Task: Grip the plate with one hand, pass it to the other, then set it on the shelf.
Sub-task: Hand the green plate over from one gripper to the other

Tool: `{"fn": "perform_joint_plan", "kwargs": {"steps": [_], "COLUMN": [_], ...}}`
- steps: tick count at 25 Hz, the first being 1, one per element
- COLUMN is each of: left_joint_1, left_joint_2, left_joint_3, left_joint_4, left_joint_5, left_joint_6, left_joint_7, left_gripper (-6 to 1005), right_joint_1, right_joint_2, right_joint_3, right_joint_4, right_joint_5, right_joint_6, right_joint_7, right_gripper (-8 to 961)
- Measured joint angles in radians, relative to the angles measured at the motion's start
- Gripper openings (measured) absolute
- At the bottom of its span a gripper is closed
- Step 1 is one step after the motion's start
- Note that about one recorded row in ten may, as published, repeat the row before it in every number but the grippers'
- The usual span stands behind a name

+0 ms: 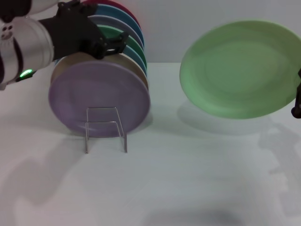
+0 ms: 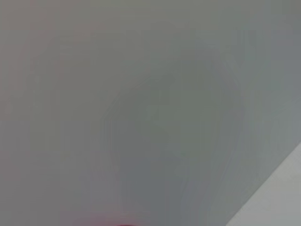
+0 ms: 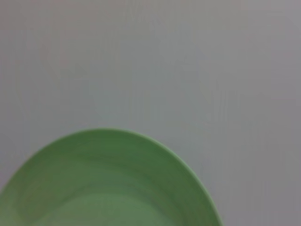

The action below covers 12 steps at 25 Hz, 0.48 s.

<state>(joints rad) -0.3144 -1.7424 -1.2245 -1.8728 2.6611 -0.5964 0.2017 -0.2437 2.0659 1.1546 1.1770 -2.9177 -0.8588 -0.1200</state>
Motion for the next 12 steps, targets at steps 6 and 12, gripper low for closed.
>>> {"fn": "perform_joint_plan", "kwargs": {"steps": [6,12], "left_joint_1": [0.036,0.016], "left_joint_2": [-0.335,-0.345], "left_joint_3": [-0.310,-0.319], "left_joint_4": [-0.016,-0.018], "left_joint_5": [-0.228,-0.308], "left_joint_6": [-0.314,-0.357], "left_joint_7": [0.613,0.707], "left_gripper": [788,788], "right_joint_1": [0.022,0.040], "right_joint_2": [-0.003,-0.013], "right_joint_3": [-0.001,-0.005], "right_joint_4": [-0.042,-0.086], "right_joint_5": [0.000,0.000], "right_joint_6": [-0.011,-0.058], "right_joint_7": [0.012,0.055], "right_gripper": [18,19]}}
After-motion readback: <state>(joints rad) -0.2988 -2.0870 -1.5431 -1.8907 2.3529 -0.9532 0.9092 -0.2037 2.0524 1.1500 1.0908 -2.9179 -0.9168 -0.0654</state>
